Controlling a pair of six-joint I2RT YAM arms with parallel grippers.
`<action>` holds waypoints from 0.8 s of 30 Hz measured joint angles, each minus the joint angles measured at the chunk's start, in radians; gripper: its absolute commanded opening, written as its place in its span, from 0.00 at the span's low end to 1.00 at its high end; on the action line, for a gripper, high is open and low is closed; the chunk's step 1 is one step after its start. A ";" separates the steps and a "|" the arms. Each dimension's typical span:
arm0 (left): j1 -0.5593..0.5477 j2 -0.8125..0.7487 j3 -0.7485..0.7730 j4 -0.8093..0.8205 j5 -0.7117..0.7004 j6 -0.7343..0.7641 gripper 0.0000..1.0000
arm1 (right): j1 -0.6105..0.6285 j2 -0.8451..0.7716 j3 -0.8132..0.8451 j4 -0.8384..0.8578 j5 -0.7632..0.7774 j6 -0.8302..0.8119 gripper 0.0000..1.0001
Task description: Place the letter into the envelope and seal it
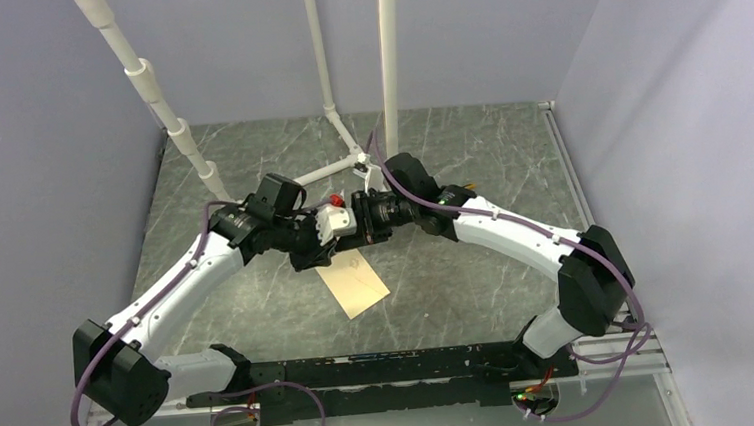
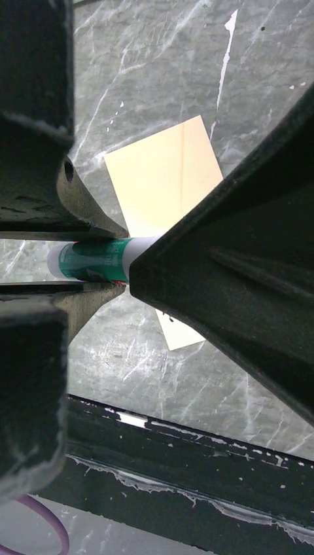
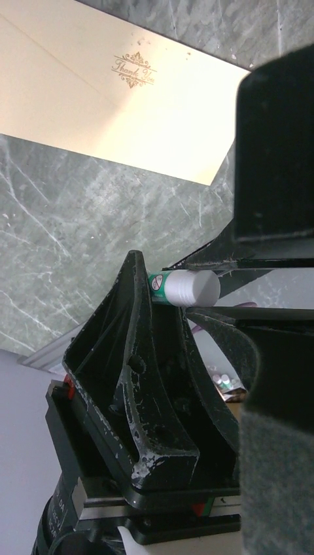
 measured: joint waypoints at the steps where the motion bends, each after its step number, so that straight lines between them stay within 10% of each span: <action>1: 0.000 0.004 0.005 -0.003 -0.003 0.005 0.03 | 0.000 0.000 0.002 0.000 0.003 0.001 0.00; 4: 0.000 0.008 0.014 -0.009 -0.017 0.018 0.02 | 0.000 -0.016 0.007 0.000 0.018 0.004 0.01; 15: -0.015 -0.195 -0.009 0.249 -0.009 -0.065 0.02 | -0.023 -0.106 0.190 -0.163 0.084 -0.042 0.62; 24: -0.027 -0.307 -0.136 0.397 0.017 -0.196 0.02 | -0.134 -0.309 0.179 -0.243 0.219 -0.049 0.72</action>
